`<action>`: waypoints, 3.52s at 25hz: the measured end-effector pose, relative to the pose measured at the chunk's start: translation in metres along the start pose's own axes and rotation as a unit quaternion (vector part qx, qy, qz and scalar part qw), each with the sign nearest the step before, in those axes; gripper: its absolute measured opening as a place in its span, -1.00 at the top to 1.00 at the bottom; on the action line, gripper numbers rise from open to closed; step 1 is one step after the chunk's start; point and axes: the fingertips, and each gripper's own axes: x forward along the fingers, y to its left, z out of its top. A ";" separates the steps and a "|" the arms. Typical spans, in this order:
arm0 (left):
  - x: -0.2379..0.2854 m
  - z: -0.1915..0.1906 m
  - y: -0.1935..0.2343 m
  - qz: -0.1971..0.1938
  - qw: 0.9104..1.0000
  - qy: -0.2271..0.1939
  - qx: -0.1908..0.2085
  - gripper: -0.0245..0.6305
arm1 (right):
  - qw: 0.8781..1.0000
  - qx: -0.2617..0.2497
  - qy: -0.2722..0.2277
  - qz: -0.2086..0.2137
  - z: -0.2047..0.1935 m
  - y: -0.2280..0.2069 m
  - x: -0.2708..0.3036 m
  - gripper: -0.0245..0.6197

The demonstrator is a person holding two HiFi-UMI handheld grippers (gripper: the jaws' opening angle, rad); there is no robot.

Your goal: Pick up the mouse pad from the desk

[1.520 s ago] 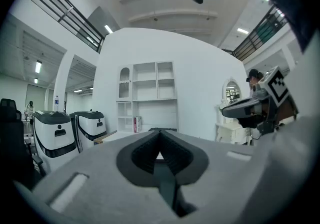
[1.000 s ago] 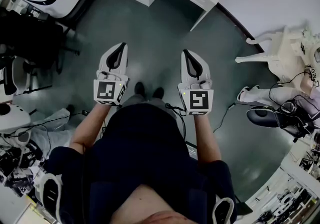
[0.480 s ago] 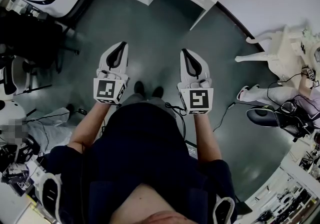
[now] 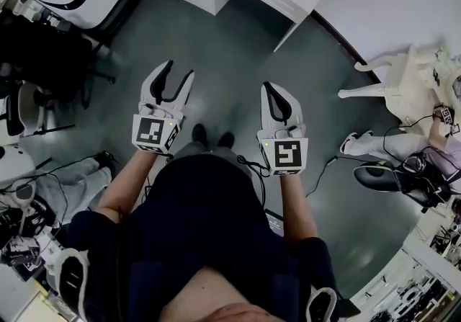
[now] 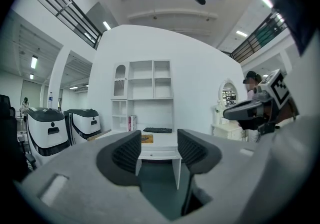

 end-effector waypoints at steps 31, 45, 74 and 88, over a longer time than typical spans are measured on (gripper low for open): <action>0.207 0.043 0.125 -0.049 0.997 -0.043 0.034 -0.54 | 0.999 0.015 0.009 -0.027 0.015 -0.094 0.167 0.92; 0.346 0.042 0.216 -0.100 0.994 -0.034 0.010 -0.55 | 0.997 0.005 0.029 -0.065 0.035 -0.143 0.301 0.92; 0.635 -0.106 0.294 -0.073 0.961 0.116 -0.241 -0.54 | 0.999 0.006 0.053 0.012 0.018 -0.308 0.470 0.92; 0.691 -0.216 0.325 -0.093 0.910 0.218 -0.339 -0.51 | 0.998 0.007 0.069 -0.003 0.013 -0.308 0.526 0.92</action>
